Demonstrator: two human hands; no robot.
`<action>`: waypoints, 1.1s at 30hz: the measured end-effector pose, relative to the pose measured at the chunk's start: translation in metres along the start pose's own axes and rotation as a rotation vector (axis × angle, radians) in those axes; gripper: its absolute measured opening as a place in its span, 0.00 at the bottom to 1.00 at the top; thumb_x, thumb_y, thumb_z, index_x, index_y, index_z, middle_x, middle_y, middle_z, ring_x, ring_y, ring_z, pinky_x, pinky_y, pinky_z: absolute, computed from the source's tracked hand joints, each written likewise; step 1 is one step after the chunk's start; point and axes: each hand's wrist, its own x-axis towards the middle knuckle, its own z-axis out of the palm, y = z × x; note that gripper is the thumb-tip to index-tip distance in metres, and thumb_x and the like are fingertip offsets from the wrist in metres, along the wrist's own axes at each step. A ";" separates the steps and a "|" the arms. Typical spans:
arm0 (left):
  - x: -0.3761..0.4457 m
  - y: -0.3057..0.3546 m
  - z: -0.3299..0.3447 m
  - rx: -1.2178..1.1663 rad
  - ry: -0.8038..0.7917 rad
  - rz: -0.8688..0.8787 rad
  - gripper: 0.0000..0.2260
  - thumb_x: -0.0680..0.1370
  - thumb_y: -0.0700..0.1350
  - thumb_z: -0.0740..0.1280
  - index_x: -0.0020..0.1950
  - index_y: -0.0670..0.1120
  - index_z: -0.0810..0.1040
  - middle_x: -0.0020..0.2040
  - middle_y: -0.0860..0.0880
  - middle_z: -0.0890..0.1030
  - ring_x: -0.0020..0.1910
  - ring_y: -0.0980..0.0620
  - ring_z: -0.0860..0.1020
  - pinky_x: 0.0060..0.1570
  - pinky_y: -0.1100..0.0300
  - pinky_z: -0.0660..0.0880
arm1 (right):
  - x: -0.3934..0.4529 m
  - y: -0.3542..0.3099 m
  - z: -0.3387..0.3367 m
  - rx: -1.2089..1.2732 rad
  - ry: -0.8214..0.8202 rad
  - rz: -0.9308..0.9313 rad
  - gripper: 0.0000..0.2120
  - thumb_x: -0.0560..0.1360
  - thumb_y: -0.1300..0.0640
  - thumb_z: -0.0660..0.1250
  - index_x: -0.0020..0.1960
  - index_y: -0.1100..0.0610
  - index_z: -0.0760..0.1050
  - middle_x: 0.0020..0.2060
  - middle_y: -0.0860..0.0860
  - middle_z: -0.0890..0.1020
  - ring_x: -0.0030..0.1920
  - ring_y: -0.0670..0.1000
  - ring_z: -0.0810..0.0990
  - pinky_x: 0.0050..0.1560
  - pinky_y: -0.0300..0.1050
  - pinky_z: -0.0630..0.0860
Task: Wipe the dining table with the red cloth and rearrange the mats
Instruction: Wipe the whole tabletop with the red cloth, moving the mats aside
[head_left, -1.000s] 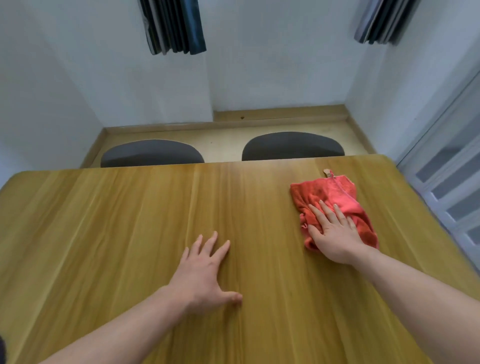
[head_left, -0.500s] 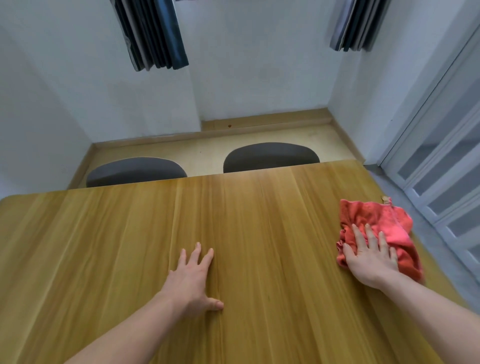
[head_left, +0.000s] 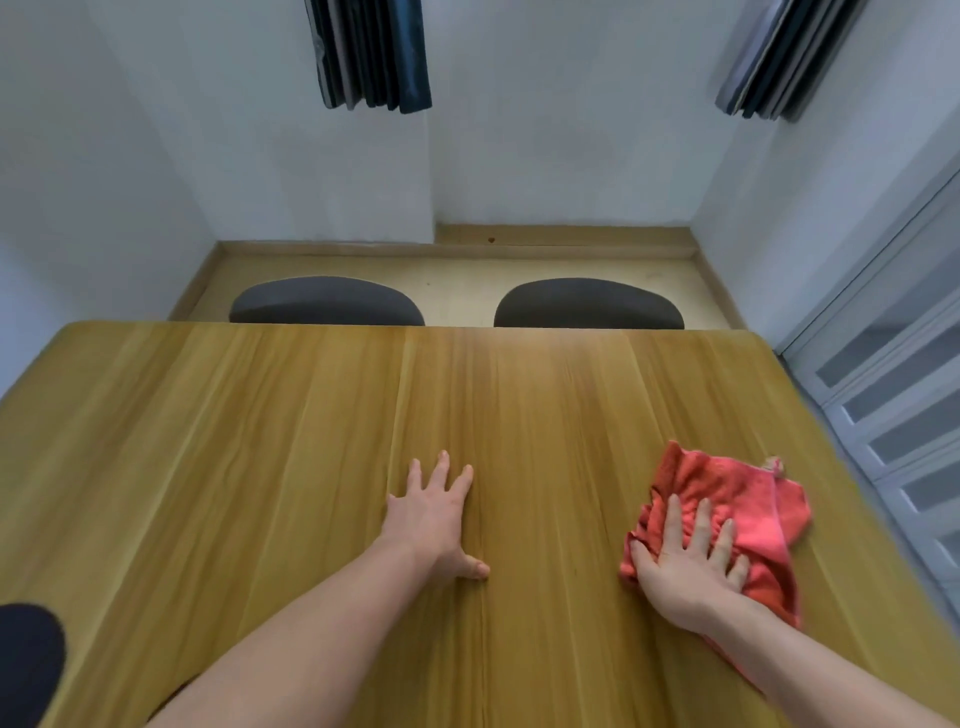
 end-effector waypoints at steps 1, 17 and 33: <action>0.000 0.000 0.000 -0.002 0.002 0.004 0.57 0.69 0.68 0.75 0.83 0.56 0.39 0.83 0.49 0.36 0.82 0.39 0.39 0.78 0.36 0.56 | -0.006 -0.009 0.004 -0.002 -0.007 -0.014 0.39 0.82 0.35 0.46 0.80 0.48 0.28 0.78 0.55 0.27 0.79 0.63 0.30 0.78 0.64 0.38; -0.110 -0.172 0.050 -0.347 0.438 0.051 0.24 0.80 0.63 0.62 0.76 0.62 0.65 0.82 0.62 0.52 0.81 0.61 0.46 0.80 0.57 0.44 | -0.082 -0.180 0.065 -0.054 -0.032 -0.200 0.42 0.81 0.36 0.49 0.79 0.53 0.24 0.76 0.60 0.24 0.76 0.67 0.26 0.76 0.67 0.34; -0.199 -0.351 0.139 -0.259 0.500 -0.290 0.29 0.83 0.64 0.48 0.83 0.59 0.48 0.83 0.60 0.42 0.81 0.58 0.36 0.80 0.52 0.39 | -0.155 -0.398 0.130 -0.137 -0.013 -0.531 0.43 0.80 0.36 0.48 0.79 0.54 0.25 0.76 0.61 0.24 0.75 0.68 0.24 0.75 0.69 0.32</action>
